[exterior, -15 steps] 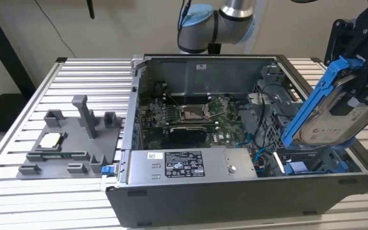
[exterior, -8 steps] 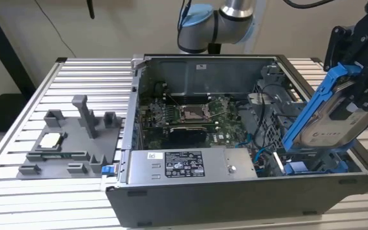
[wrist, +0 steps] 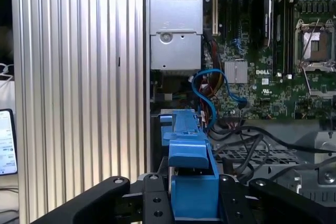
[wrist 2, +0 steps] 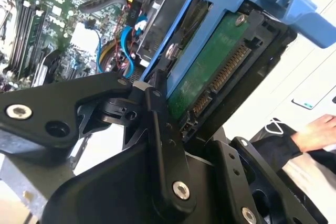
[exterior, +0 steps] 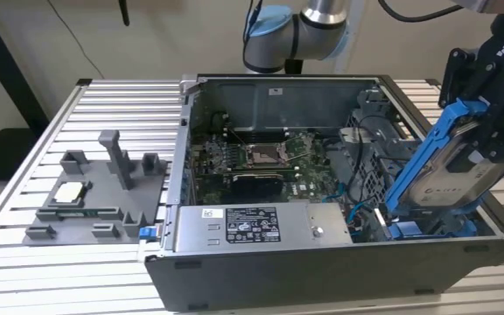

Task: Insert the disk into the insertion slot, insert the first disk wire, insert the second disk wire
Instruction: 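Insert the disk into the insertion slot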

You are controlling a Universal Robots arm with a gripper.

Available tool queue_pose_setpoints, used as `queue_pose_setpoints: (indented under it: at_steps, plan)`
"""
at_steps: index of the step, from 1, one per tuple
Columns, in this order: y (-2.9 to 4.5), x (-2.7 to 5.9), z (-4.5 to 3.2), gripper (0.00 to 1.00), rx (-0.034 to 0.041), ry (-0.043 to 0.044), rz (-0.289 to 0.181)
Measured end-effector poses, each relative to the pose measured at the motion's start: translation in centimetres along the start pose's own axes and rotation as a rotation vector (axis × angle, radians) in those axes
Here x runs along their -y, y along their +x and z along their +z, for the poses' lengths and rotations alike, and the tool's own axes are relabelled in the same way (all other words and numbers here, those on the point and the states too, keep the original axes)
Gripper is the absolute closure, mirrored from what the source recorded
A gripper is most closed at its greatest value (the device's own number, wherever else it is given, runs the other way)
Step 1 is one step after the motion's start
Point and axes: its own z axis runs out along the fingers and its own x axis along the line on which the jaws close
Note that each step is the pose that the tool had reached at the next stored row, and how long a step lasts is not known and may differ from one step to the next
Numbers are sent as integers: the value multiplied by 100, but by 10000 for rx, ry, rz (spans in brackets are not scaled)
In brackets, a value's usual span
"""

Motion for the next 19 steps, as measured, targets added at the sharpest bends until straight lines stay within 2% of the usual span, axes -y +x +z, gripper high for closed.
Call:
queue_pose_setpoints:
  at_steps: [8, 19]
  plan:
    - [-2, 29, 96, 67, 3, 1, 0]
    - [-35, 65, 190, 67, 48, 0, -2]
